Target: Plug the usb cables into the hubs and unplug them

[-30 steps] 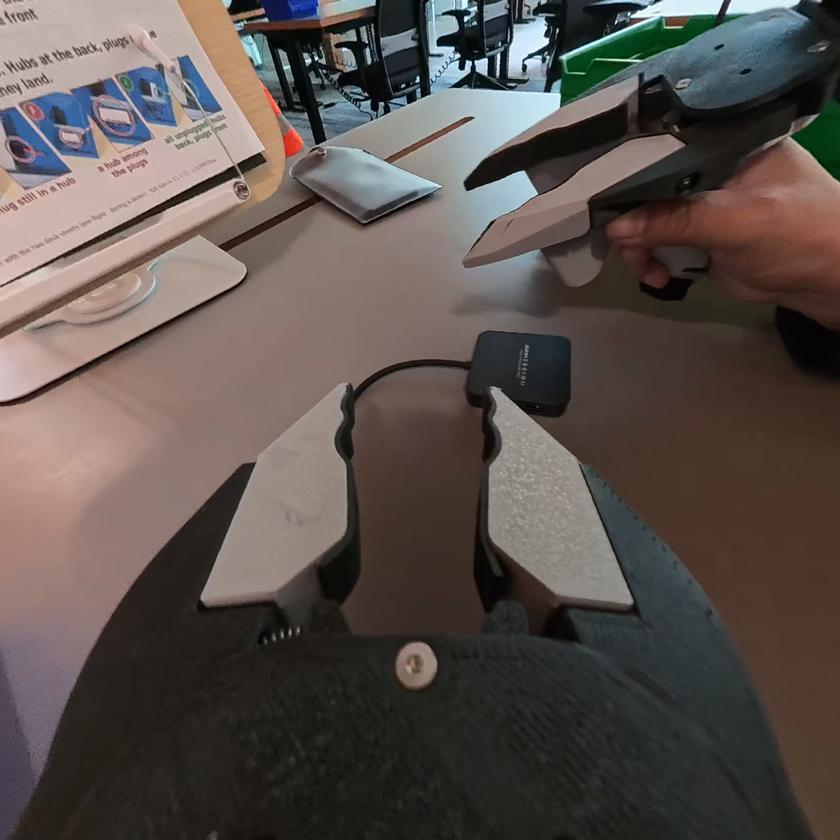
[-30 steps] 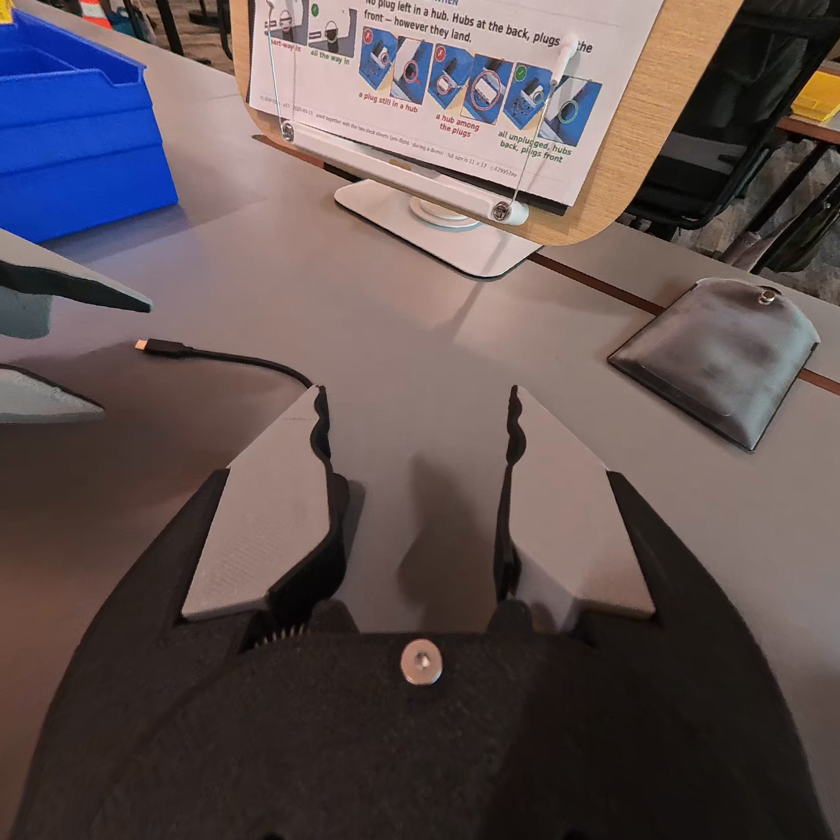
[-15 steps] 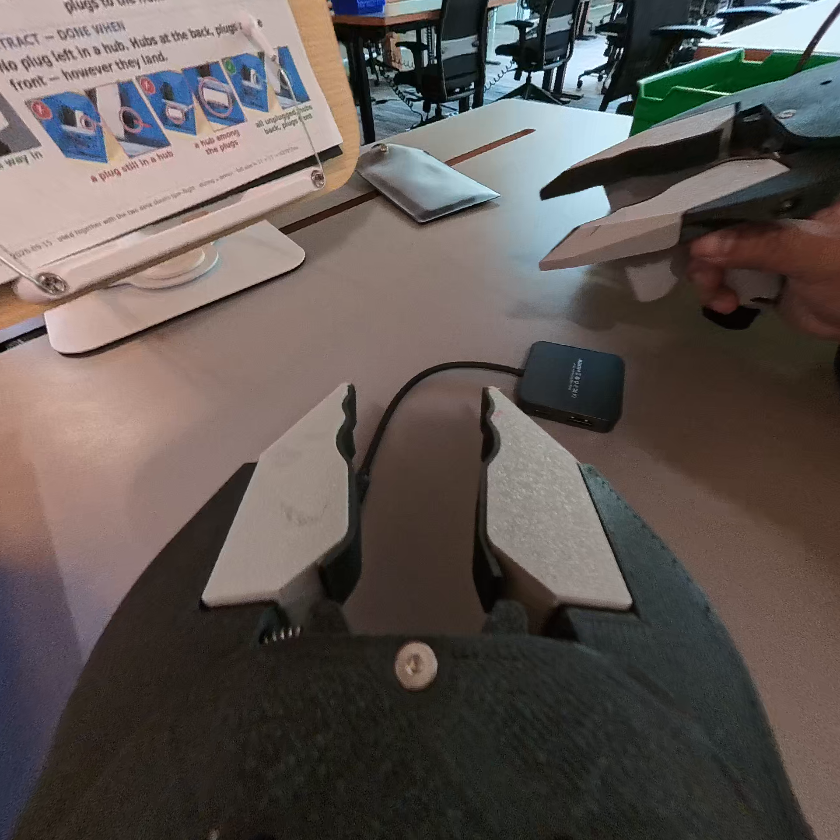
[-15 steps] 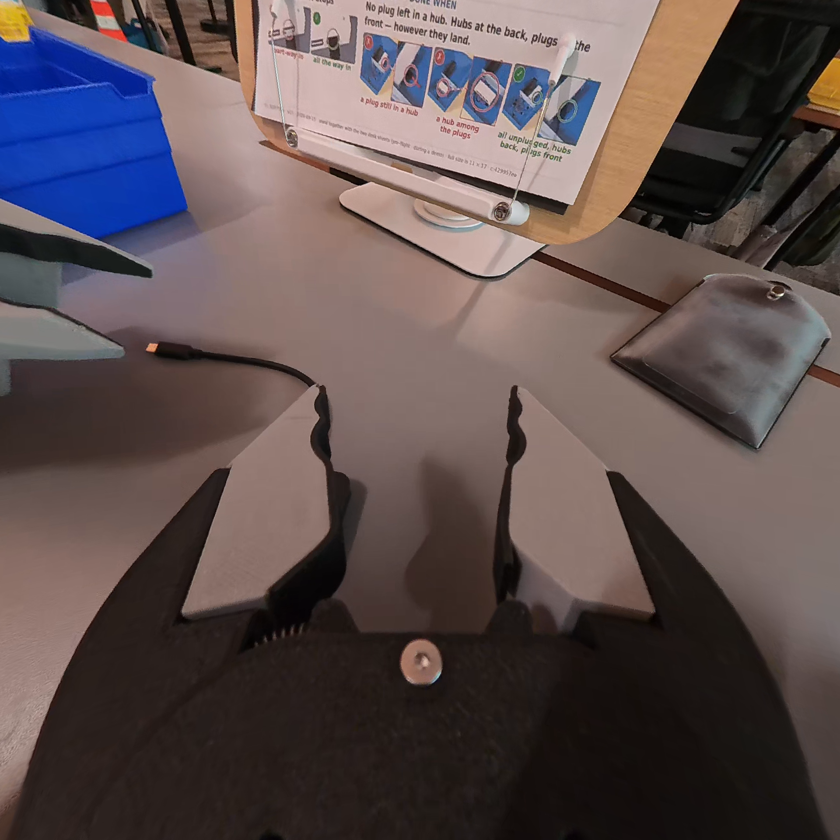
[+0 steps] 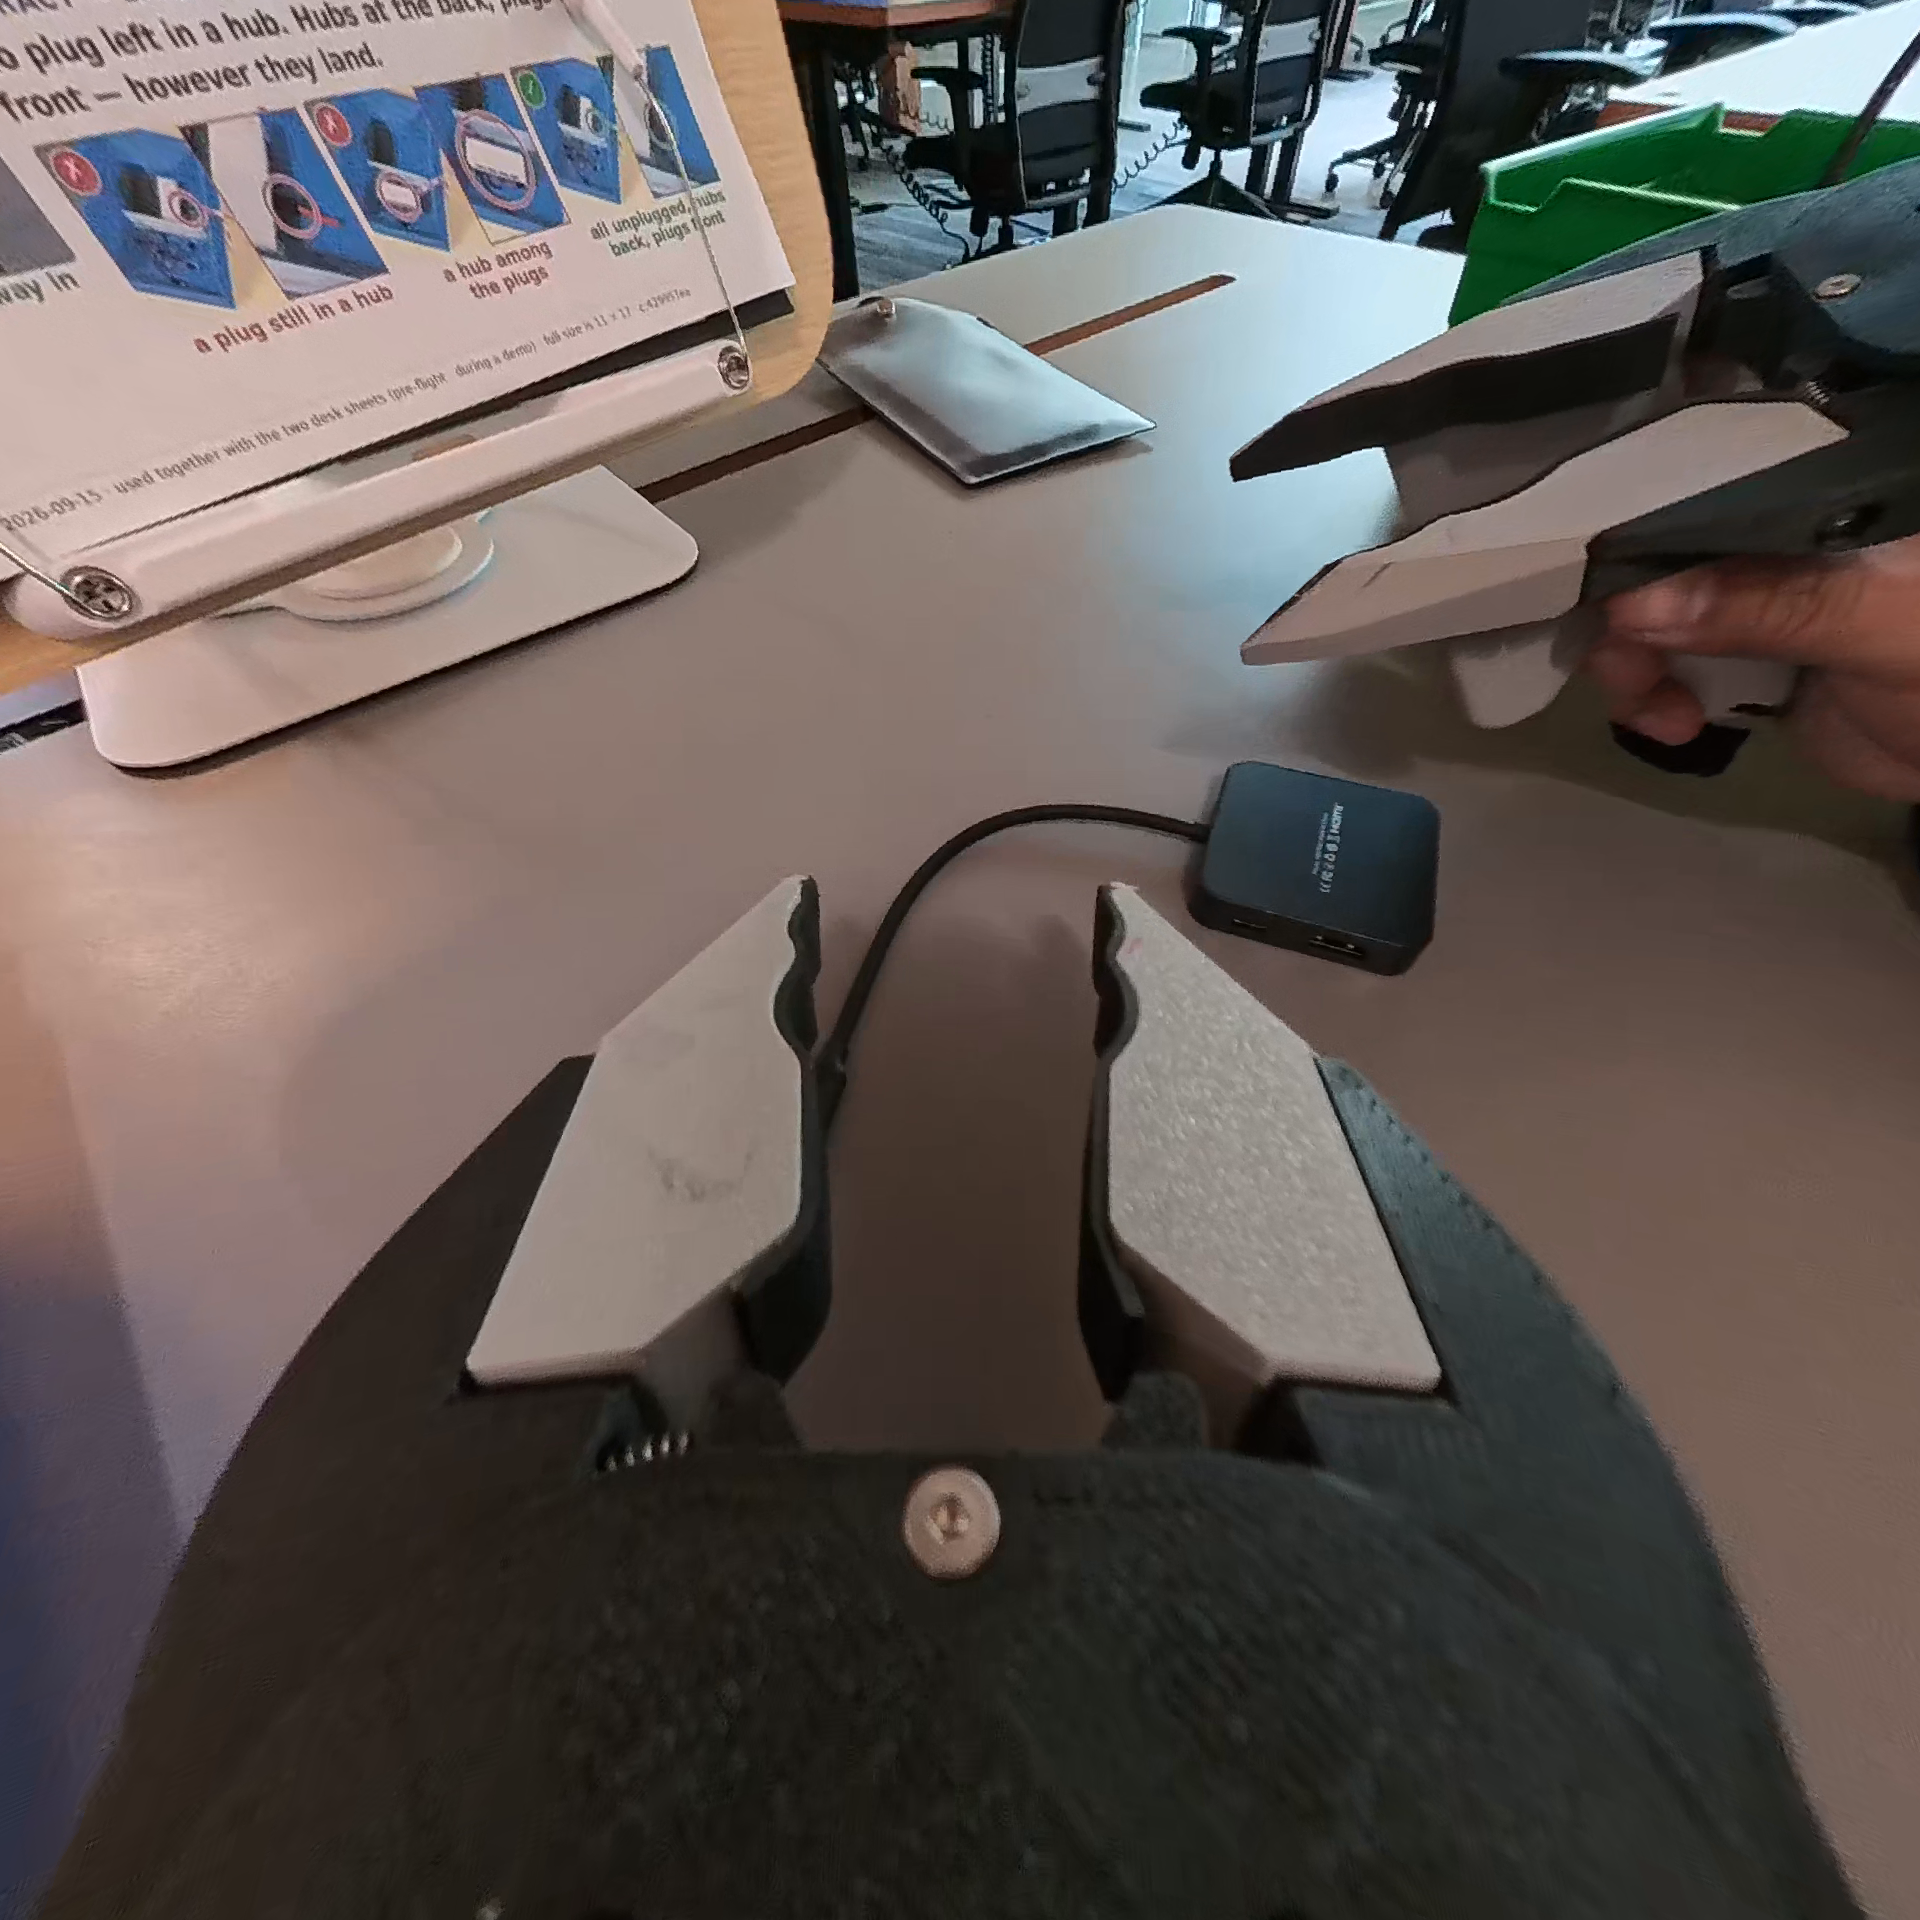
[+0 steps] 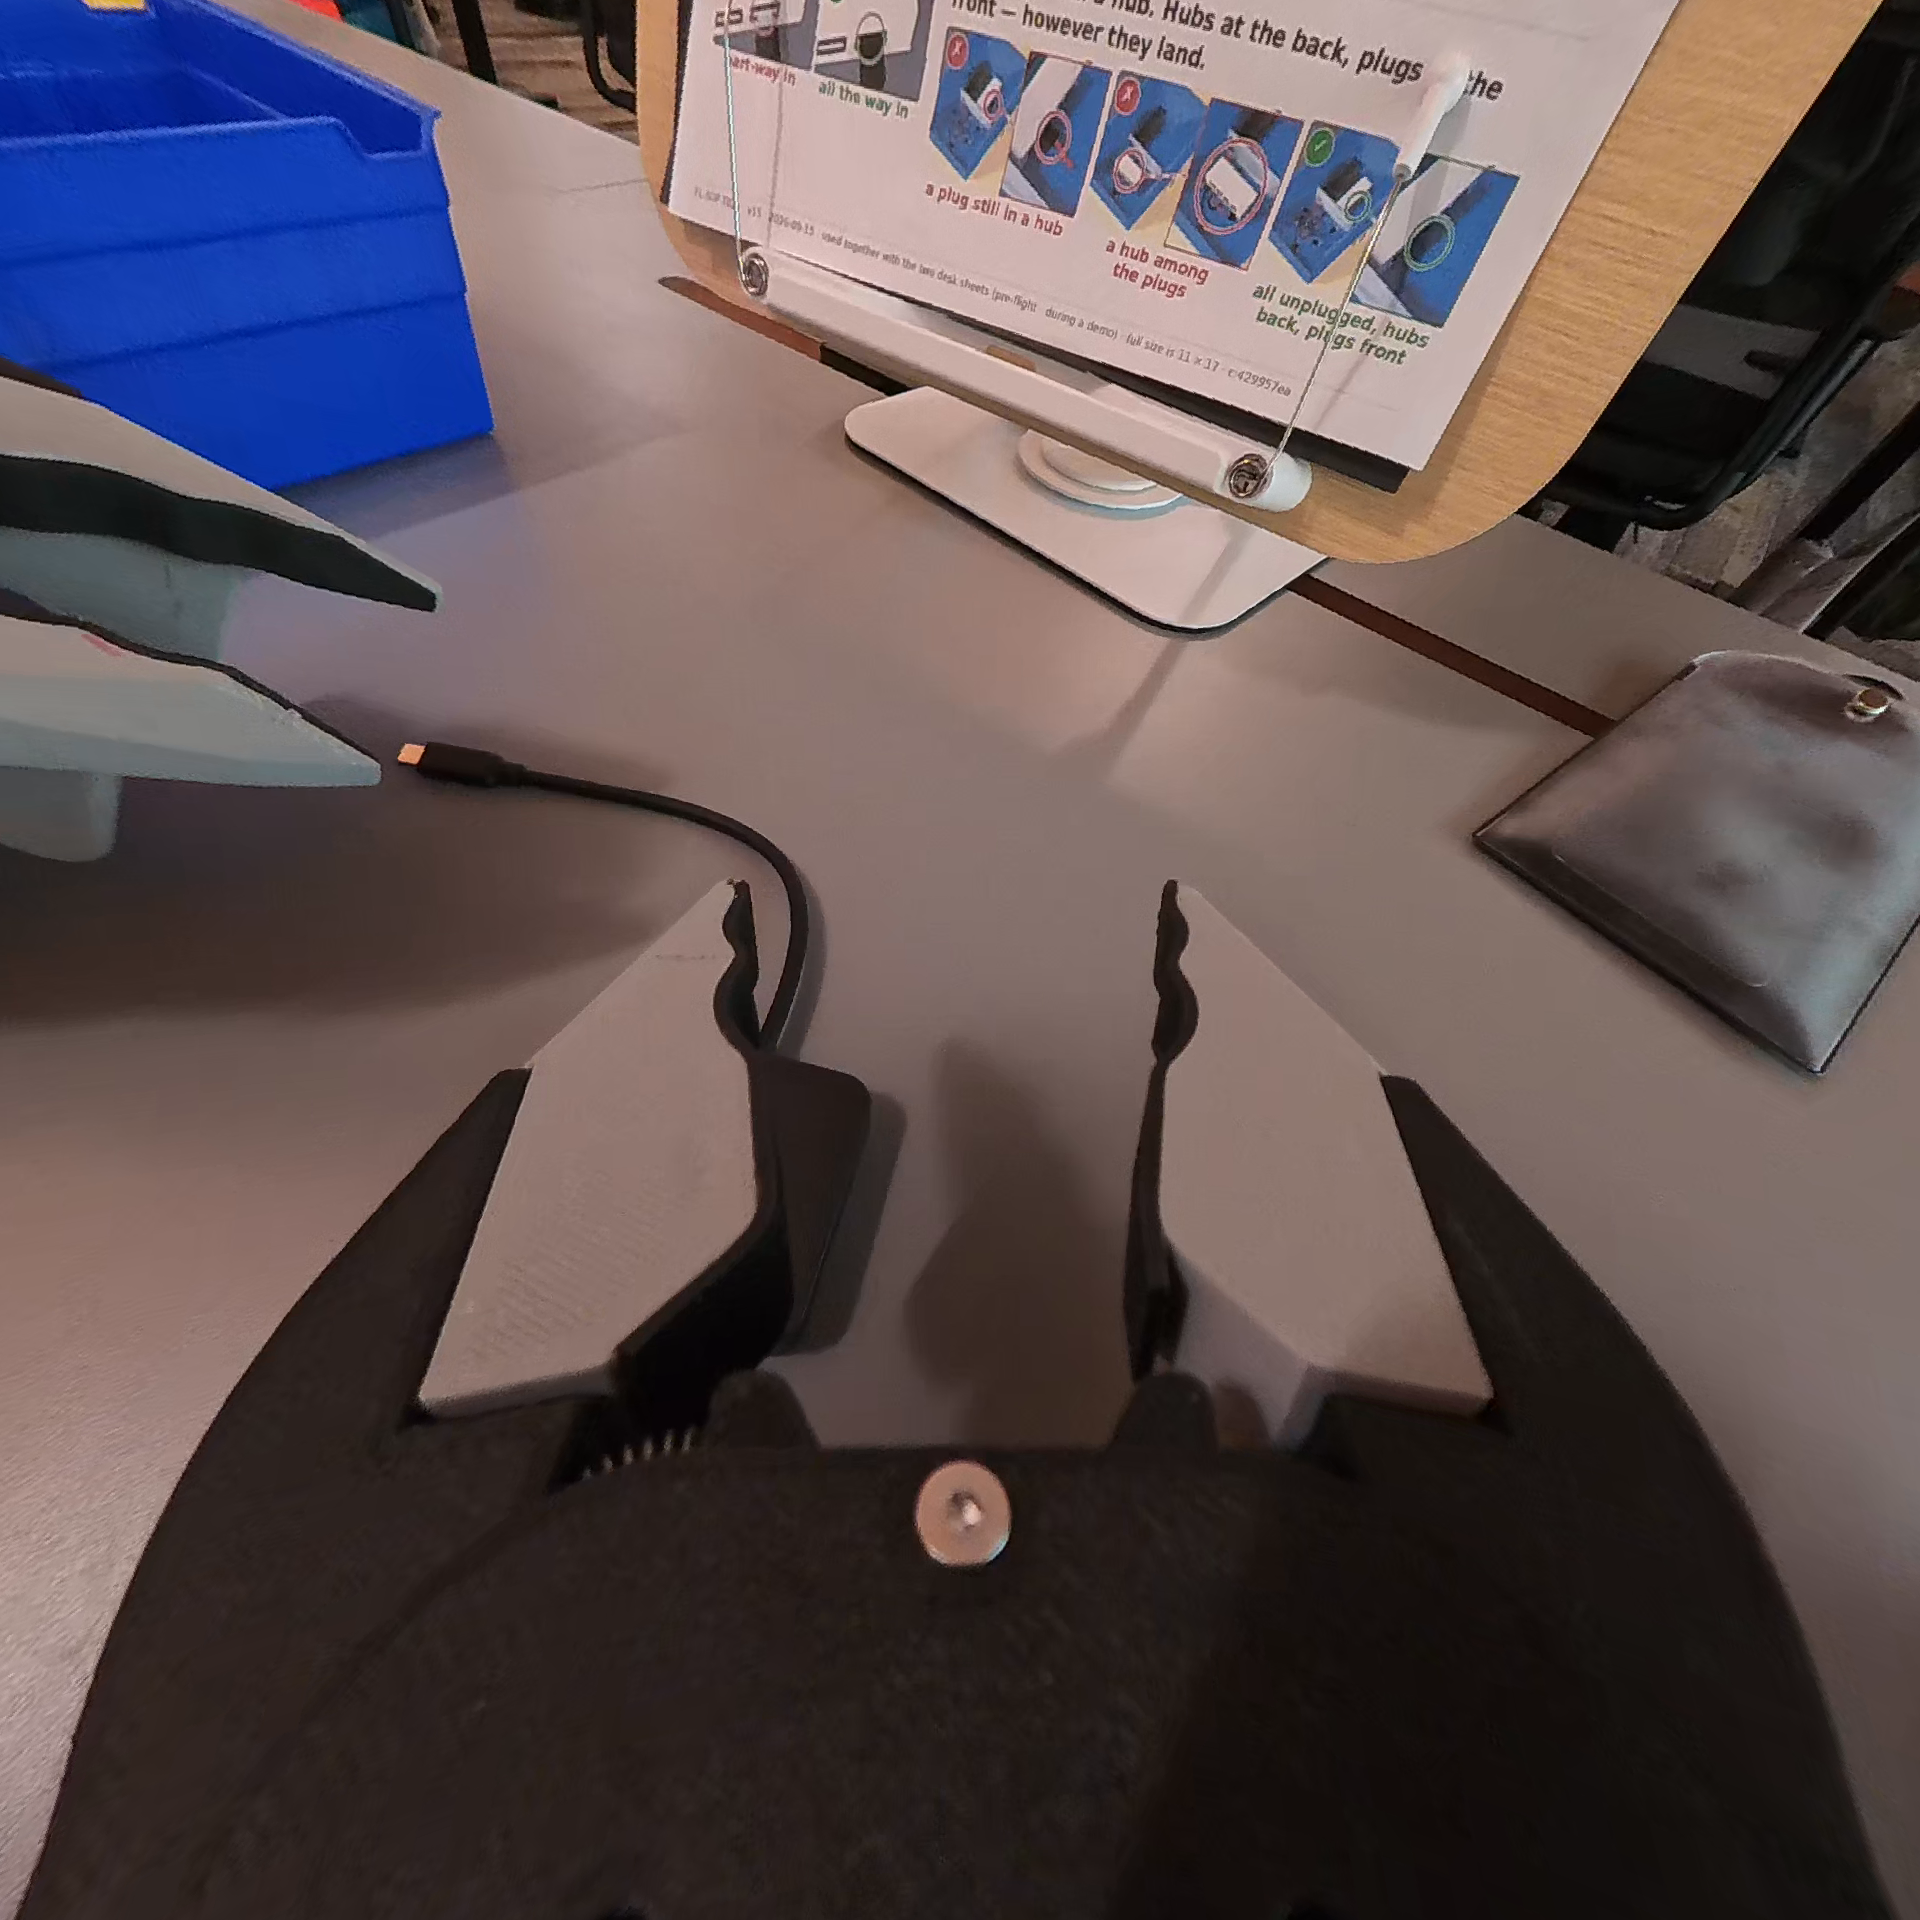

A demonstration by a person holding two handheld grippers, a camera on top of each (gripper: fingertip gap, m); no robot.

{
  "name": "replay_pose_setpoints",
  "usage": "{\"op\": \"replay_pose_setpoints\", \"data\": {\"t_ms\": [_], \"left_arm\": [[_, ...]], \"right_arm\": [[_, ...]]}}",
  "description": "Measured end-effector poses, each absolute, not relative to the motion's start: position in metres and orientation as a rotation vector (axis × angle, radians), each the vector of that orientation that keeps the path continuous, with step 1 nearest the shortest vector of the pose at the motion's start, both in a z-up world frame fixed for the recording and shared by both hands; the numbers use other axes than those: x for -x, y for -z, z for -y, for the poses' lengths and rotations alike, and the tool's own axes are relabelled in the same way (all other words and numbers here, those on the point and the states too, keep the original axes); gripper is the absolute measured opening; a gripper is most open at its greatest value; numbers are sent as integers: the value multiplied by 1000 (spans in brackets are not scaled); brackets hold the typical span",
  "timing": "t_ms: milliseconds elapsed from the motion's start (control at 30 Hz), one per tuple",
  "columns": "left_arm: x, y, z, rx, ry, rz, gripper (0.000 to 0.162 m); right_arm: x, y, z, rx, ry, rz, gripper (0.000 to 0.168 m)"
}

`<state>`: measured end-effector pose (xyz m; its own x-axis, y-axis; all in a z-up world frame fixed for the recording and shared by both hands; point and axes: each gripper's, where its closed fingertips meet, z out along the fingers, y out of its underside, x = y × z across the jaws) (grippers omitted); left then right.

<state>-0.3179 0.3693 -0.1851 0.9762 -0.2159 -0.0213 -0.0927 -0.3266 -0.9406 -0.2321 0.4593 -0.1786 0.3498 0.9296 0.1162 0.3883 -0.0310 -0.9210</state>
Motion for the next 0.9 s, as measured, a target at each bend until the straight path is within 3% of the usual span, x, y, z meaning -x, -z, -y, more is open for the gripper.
{"op": "replay_pose_setpoints", "data": {"t_ms": [900], "left_arm": [[295, 190, -364, 1928, 112, -317, 50]], "right_arm": [[230, 186, -466, 1646, -710, 1173, 72]]}}
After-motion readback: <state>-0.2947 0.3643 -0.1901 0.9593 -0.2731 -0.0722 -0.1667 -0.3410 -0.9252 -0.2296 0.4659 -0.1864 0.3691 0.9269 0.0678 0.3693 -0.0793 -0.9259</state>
